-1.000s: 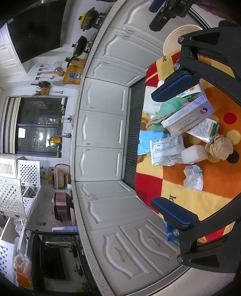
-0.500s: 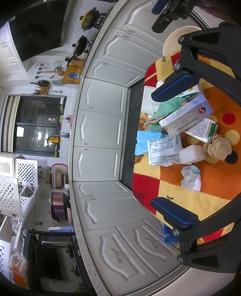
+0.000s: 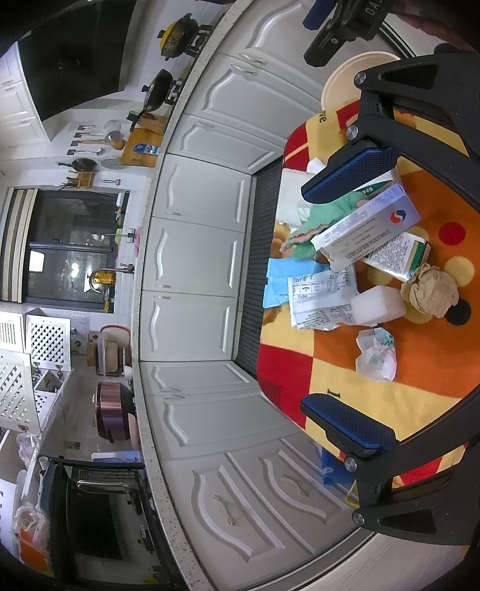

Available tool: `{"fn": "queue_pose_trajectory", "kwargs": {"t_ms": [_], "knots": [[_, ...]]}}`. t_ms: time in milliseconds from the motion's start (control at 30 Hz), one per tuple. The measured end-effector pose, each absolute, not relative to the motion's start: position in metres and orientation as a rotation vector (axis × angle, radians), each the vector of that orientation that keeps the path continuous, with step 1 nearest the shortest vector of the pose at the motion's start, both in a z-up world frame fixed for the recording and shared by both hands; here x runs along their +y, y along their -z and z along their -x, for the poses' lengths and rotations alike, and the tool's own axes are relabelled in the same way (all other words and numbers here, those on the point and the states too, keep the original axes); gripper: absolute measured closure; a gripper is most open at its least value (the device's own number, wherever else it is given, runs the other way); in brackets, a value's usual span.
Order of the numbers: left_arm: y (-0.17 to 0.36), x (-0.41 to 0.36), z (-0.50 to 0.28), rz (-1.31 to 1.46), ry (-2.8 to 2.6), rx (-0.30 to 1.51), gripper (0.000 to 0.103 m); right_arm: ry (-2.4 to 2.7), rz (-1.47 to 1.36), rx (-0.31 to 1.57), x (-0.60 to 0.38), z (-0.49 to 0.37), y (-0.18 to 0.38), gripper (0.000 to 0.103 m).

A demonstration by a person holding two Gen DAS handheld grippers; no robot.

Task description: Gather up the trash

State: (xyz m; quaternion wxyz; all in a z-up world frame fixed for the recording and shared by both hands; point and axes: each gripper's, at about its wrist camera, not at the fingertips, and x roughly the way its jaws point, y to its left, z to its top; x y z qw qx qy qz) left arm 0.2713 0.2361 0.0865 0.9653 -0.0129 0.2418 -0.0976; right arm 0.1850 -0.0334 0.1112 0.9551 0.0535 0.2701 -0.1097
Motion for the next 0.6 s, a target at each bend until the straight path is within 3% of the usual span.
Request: {"fn": "queue_pose_trajectory", "kwargs": {"t_ms": [600], "knots": [[-0.076, 0.236, -0.26, 0.06, 0.186, 0.576, 0.001, 0.221, -0.121, 0.581, -0.038, -0.19, -0.104, 0.0]]}}
